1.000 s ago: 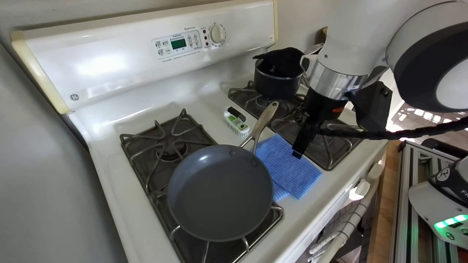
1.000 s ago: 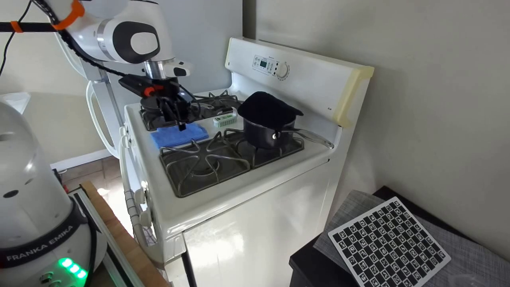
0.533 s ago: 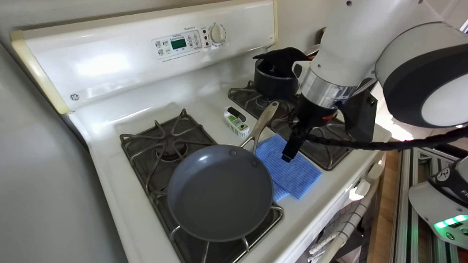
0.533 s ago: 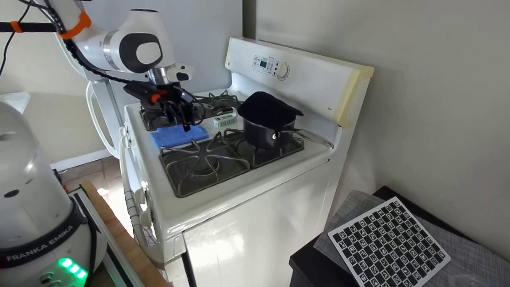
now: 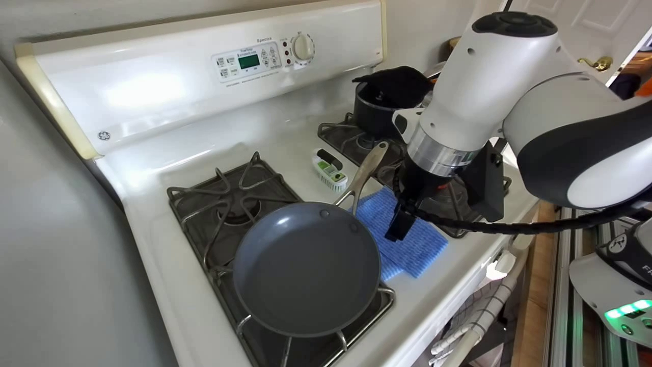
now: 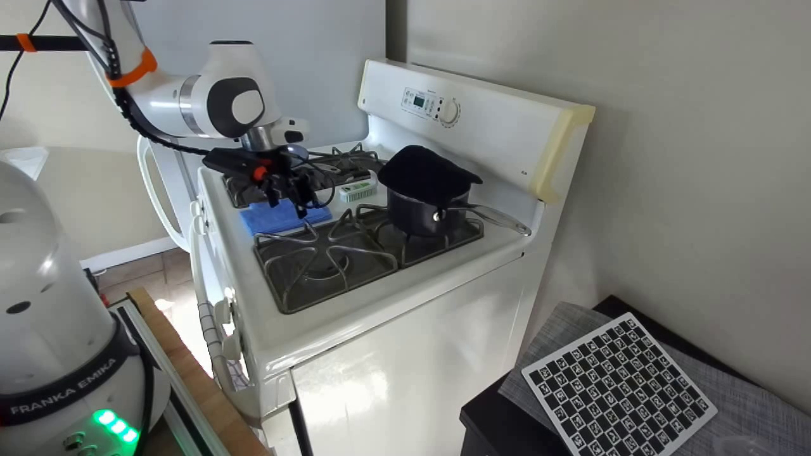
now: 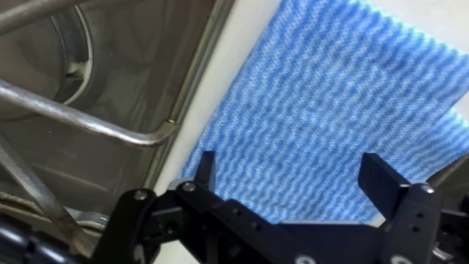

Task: Use the towel to wipe the pan.

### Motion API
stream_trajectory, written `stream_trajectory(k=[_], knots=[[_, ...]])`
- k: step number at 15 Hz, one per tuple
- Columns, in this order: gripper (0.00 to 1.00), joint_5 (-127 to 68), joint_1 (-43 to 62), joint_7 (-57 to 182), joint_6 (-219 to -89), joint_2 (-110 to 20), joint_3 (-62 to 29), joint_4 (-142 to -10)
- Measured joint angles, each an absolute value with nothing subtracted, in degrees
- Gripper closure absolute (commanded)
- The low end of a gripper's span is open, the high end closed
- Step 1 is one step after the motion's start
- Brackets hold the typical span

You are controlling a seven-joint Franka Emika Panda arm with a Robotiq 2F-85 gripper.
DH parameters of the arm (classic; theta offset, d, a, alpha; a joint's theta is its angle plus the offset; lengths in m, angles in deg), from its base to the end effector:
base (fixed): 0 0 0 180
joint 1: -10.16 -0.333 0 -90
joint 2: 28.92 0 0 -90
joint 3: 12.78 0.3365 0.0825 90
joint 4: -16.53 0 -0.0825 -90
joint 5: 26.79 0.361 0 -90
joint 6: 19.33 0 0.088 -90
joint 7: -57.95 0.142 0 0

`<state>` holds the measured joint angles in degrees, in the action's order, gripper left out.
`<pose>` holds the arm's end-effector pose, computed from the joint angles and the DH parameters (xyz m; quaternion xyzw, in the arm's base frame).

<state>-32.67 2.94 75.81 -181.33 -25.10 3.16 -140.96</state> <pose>0.3679 0.1601 0.2584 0.9927 0.0939 0.0763 0.0018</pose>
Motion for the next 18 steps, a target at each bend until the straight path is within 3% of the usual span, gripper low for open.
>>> stream_trajectory(k=[3,4,6,13,14,18], knots=[[0.0,-35.29,3.32,76.25,-182.39,-27.39,3.16,-140.6],[0.25,-36.11,3.42,76.55,-182.42,-28.02,3.15,-140.37],[0.34,-37.59,3.48,77.17,-182.42,-28.71,3.14,-139.7],[0.95,-39.16,3.49,78.1,-182.36,-29.14,3.15,-138.42],[1.0,-39.11,3.47,78.14,-182.21,-29.13,3.17,-138.32],[0.99,-37.95,3.36,78.11,-179.81,-28.62,3.25,-137.87]])
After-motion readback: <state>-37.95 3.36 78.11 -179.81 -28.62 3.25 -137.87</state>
